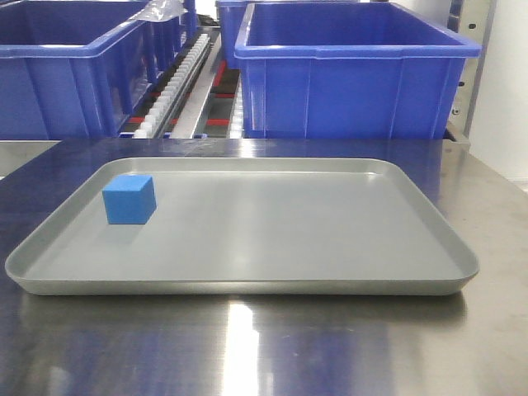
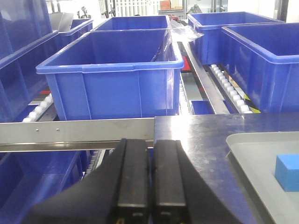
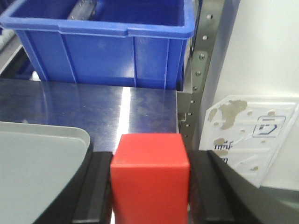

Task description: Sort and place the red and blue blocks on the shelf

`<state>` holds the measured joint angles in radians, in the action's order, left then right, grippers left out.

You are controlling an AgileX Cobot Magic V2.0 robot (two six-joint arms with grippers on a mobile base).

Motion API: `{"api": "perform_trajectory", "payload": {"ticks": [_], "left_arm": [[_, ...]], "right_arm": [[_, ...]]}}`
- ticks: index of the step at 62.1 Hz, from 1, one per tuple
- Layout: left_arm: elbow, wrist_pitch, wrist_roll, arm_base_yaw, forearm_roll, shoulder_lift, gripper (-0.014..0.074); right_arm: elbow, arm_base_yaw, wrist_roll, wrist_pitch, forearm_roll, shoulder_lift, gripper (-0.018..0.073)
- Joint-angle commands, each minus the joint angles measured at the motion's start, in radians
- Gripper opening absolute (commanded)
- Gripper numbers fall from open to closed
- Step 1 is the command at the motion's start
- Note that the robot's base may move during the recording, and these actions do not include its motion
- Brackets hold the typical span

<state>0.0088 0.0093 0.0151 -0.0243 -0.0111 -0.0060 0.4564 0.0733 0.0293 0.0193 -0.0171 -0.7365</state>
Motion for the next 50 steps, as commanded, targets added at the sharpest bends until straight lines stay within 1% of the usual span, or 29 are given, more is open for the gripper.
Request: {"api": "perform_trajectory", "payload": {"ticks": [1, 8, 17, 50], "left_arm": [[0.044, -0.079, -0.008, -0.003, -0.002, -0.019, 0.0125], [0.044, -0.079, -0.008, -0.003, -0.002, -0.019, 0.0125], [0.044, -0.079, -0.008, -0.003, -0.002, -0.019, 0.0125], [0.044, -0.079, -0.008, -0.003, -0.002, -0.019, 0.0125]], "right_arm": [[-0.009, -0.008, -0.007, -0.091, 0.008, 0.086, 0.0052], [-0.038, -0.008, -0.007, -0.060, 0.008, 0.178, 0.0052], [-0.038, -0.008, -0.007, -0.011, 0.008, 0.239, 0.0052], [-0.038, -0.008, -0.007, -0.010, 0.008, 0.244, 0.0052]]}}
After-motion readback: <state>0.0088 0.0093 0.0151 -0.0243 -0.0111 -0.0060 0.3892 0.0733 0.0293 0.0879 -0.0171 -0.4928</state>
